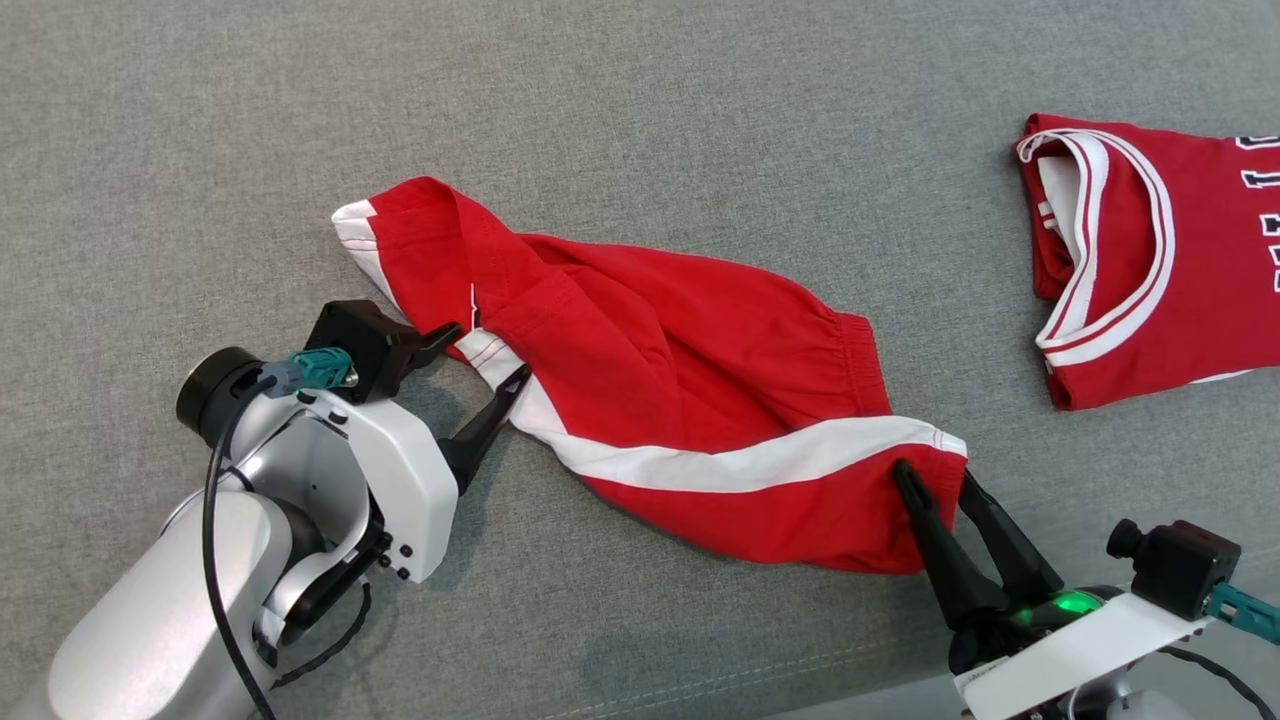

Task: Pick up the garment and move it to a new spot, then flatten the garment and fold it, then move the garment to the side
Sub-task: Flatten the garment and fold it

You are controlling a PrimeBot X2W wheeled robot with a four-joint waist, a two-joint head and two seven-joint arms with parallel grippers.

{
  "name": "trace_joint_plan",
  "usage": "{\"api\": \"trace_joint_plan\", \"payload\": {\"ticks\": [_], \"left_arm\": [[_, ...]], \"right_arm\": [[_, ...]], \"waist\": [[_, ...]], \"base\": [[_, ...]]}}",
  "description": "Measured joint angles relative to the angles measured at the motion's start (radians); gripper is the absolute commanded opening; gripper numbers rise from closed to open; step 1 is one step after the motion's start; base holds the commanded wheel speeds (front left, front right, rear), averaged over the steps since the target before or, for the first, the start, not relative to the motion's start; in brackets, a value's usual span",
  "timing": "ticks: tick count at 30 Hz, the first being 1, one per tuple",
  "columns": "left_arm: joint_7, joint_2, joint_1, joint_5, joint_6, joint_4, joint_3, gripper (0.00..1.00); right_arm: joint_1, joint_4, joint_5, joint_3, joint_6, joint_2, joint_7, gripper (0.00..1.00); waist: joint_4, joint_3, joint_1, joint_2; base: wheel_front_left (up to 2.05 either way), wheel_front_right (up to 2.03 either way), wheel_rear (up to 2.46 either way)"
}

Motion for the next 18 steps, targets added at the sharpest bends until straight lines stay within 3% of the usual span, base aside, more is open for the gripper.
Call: {"api": "trace_joint_plan", "payload": {"ticks": [2,3,4,5,12,18], "left_arm": [[0.000,0.000,0.000,0.001,0.000,-0.004,-0.003,1.00],[0.000,0.000,0.000,0.002,0.000,-0.007,-0.005,0.84],[-0.001,0.001,0.000,0.003,-0.001,-0.010,-0.007,0.30],[-0.009,0.001,0.000,0.003,-0.006,-0.015,-0.007,0.00],[-0.019,0.004,0.008,0.004,0.001,-0.063,-0.008,0.00],[-0.049,0.011,0.108,-0.031,0.065,-0.149,0.027,0.00]], "right_arm": [[-0.006,0.002,0.012,0.015,0.000,-0.006,-0.001,0.71],[-0.010,0.004,0.014,0.021,0.000,-0.009,-0.008,0.45],[-0.015,0.005,0.014,0.025,0.000,-0.012,-0.011,0.23],[-0.020,0.006,0.014,0.028,0.000,-0.016,-0.011,0.00],[-0.029,0.002,0.040,0.058,0.000,-0.042,-0.034,0.00],[0.042,-0.056,0.075,0.063,0.000,-0.092,-0.044,0.00]], "waist": [[0.001,0.004,0.0000,0.0000],[0.002,0.006,0.0000,0.0000],[0.002,0.007,0.0000,0.0000],[0.002,0.009,0.0000,0.0000],[0.000,0.006,0.0000,0.0001],[0.009,-0.005,0.0000,0.0000]], "base": [[0.00,0.00,0.00],[0.00,0.00,0.00],[0.00,0.00,0.00],[0.00,0.00,0.00],[0.00,0.00,0.00],[0.00,0.00,0.00]]}}
